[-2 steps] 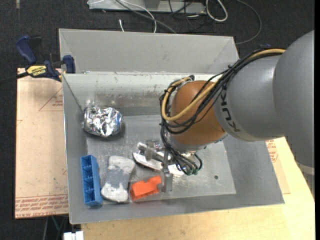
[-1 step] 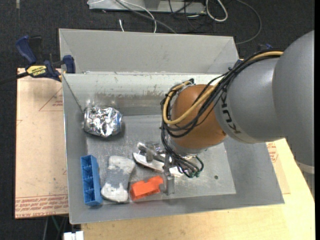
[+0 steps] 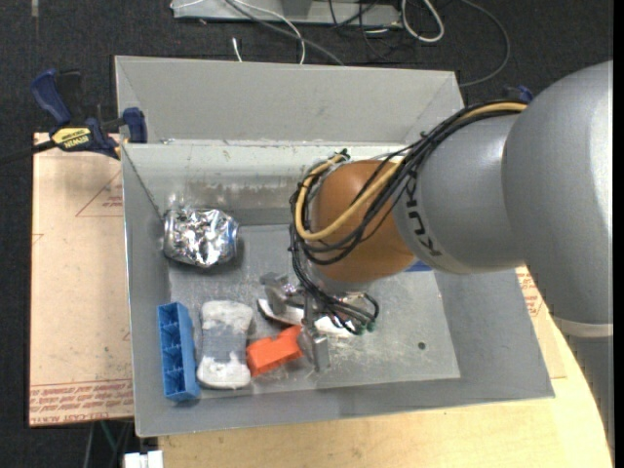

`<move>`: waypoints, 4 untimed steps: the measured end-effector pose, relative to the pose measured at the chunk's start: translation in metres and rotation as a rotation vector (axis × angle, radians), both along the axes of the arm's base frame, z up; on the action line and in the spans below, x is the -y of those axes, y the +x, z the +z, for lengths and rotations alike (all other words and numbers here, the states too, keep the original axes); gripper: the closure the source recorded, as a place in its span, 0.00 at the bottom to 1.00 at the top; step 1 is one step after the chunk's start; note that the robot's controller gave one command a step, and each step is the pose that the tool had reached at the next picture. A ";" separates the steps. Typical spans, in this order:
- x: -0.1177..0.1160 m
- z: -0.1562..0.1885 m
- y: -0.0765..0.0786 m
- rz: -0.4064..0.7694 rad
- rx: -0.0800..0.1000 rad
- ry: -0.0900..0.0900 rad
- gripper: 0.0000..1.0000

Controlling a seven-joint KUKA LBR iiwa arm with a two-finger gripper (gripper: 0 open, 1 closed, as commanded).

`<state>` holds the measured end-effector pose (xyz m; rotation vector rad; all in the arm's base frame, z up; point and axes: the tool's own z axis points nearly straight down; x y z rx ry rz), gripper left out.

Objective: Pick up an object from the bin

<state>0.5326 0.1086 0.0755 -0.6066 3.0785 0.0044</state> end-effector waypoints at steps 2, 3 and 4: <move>0.005 0.085 0.003 -0.052 0.016 0.003 0.00; 0.008 0.058 0.001 -0.029 0.003 0.001 0.00; -0.018 -0.003 -0.025 0.161 0.008 0.000 0.00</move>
Offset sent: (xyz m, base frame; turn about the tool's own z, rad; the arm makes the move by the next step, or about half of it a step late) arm -0.0001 0.0073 -0.0055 -0.0076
